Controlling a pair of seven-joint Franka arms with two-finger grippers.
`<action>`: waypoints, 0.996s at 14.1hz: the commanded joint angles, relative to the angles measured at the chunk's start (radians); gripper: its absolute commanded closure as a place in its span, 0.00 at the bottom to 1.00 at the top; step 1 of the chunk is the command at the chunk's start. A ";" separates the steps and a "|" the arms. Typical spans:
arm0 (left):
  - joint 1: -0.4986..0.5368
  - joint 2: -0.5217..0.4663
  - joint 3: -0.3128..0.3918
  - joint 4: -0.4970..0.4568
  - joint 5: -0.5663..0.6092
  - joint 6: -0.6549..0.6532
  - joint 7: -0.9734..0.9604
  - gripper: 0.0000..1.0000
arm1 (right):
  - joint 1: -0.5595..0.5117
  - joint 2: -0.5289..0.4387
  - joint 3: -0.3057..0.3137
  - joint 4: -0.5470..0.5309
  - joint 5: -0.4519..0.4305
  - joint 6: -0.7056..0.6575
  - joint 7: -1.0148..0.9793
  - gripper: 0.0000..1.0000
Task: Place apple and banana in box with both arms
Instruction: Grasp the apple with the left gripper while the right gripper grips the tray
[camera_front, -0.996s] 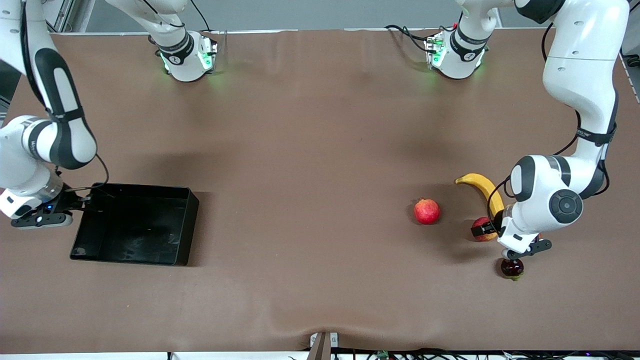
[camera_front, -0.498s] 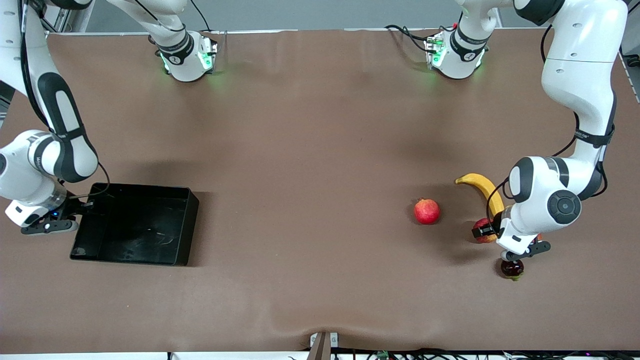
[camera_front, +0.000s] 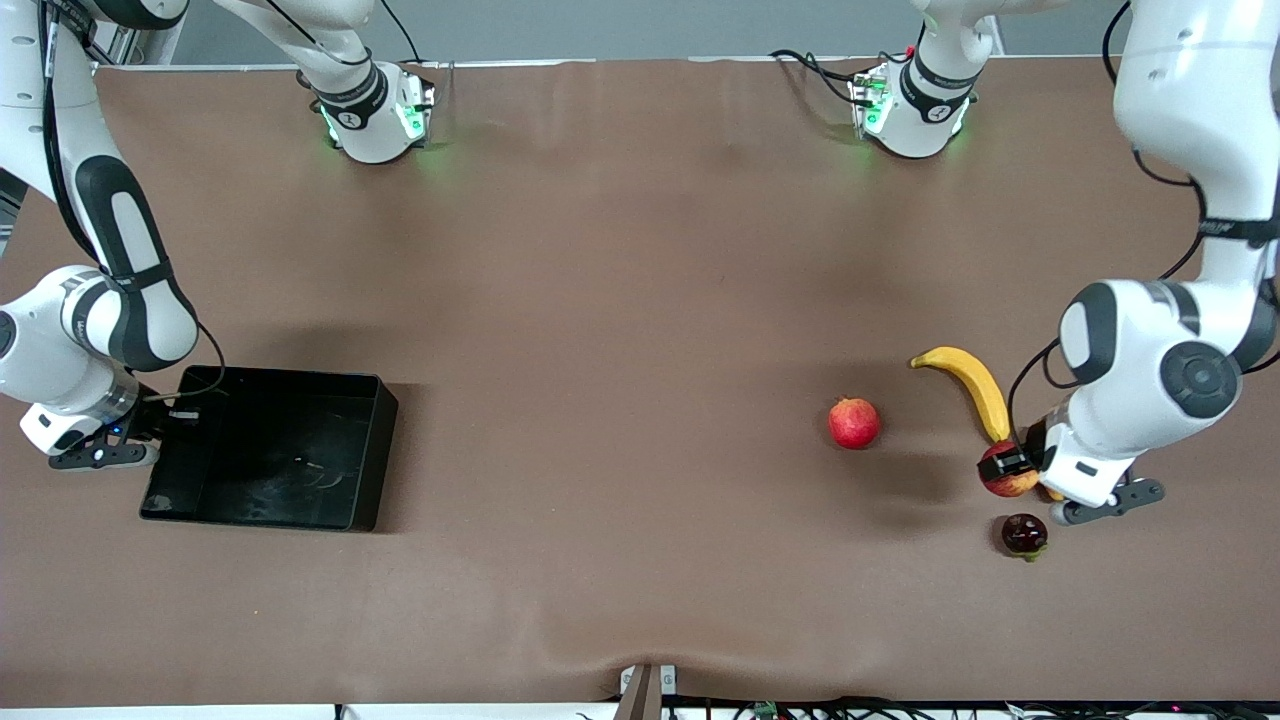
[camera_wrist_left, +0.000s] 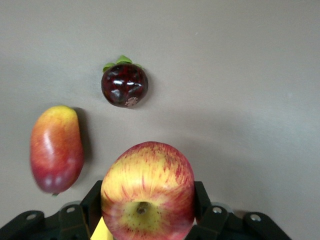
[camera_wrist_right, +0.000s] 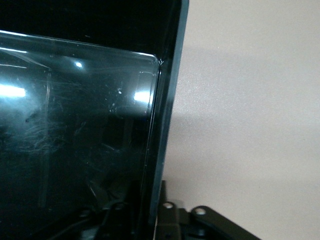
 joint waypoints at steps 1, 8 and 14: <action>0.001 -0.091 -0.030 -0.024 0.018 -0.038 -0.003 1.00 | -0.018 0.002 0.016 0.029 0.011 -0.018 -0.013 1.00; 0.003 -0.219 -0.092 0.047 0.003 -0.263 -0.014 1.00 | -0.008 -0.033 0.019 0.250 0.009 -0.350 -0.006 1.00; 0.004 -0.283 -0.161 0.045 0.001 -0.377 -0.119 1.00 | 0.032 -0.031 0.123 0.358 0.019 -0.456 0.083 1.00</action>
